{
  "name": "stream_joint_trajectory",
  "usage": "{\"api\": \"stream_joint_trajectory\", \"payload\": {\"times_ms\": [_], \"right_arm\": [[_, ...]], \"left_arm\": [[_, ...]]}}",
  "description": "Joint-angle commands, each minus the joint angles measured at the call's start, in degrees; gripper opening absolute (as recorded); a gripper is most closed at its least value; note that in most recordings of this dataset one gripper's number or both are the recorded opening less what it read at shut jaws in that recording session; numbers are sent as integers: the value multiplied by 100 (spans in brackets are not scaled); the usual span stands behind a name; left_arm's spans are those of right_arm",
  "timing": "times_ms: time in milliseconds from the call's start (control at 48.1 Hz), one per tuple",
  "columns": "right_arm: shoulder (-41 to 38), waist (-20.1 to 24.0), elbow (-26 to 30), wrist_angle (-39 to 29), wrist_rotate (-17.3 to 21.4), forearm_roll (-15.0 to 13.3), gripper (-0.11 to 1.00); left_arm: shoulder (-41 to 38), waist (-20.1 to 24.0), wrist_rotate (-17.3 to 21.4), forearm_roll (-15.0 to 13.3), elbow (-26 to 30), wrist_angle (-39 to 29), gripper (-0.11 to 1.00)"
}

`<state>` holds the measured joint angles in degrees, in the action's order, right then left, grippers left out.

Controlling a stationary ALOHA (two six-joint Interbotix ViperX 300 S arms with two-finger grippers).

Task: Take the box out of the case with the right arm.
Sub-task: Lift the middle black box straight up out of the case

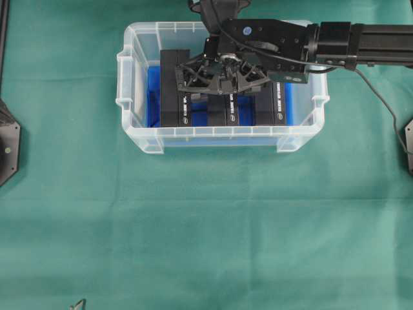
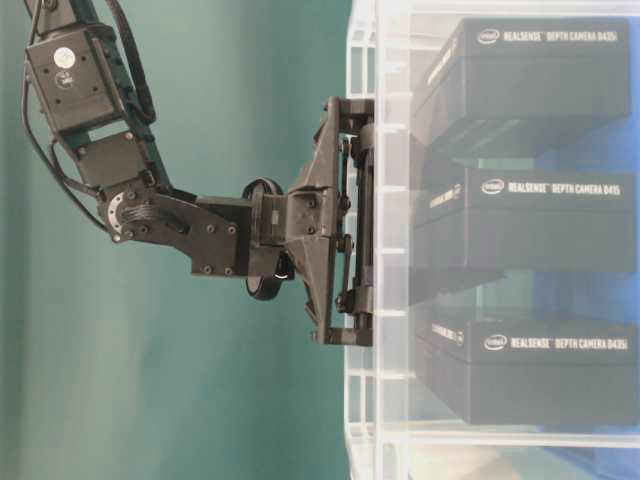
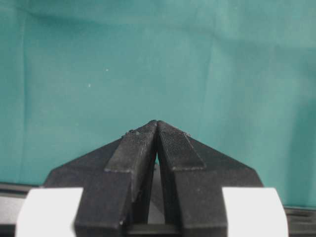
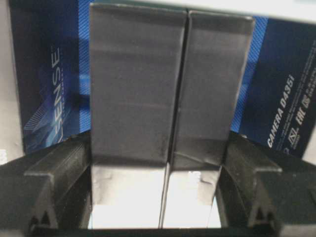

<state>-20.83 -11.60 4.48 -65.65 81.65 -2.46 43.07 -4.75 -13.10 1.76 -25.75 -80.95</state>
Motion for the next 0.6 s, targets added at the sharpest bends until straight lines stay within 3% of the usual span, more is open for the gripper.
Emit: {"api": "stream_joint_trajectory", "payload": {"times_ms": [0, 582], "right_arm": [[123, -9, 70, -26, -9, -9, 65], [853, -9, 773, -940, 158, -53, 65]], "left_arm": [[-18, 18, 9, 18, 167, 18, 0], [9, 18, 9, 18, 158, 18, 0]]}}
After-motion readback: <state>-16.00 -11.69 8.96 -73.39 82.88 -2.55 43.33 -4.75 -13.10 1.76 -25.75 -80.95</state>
